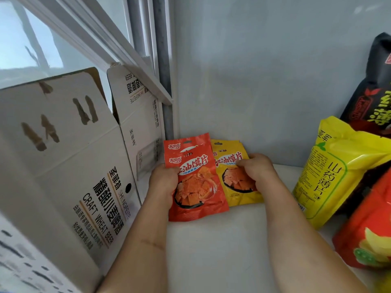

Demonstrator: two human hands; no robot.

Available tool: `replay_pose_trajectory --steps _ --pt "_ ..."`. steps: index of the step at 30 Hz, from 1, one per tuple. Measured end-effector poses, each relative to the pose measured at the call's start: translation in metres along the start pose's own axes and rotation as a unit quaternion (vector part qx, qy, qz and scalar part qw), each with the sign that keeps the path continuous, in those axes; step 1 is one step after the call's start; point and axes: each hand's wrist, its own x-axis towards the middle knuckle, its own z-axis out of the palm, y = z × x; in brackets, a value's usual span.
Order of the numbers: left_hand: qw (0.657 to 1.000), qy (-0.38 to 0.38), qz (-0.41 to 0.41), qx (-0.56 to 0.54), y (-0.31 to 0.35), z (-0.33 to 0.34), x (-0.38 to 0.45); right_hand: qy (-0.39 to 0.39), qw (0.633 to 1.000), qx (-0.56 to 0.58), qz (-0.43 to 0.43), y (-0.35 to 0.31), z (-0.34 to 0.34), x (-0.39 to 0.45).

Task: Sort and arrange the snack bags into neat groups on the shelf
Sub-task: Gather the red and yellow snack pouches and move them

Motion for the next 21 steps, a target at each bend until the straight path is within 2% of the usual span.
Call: replay_pose_trajectory --steps 5,10,14,18,21 --pt "1.000 0.002 0.006 -0.003 -0.001 0.002 -0.001 -0.022 0.999 0.034 -0.009 0.001 -0.007 -0.003" --pt "1.000 0.006 0.011 -0.002 -0.003 0.001 -0.004 -0.042 0.997 -0.033 -0.058 0.001 0.004 -0.007" --pt "1.000 0.013 0.019 0.004 -0.005 0.001 -0.004 -0.033 0.996 -0.032 -0.071 0.002 0.011 -0.008" --pt "1.000 0.015 0.027 0.007 -0.006 0.000 -0.005 -0.040 0.997 0.026 -0.056 -0.002 0.013 -0.008" --pt "0.999 0.016 0.025 0.011 -0.005 0.001 -0.004 -0.055 0.994 0.094 -0.011 -0.001 0.006 -0.011"
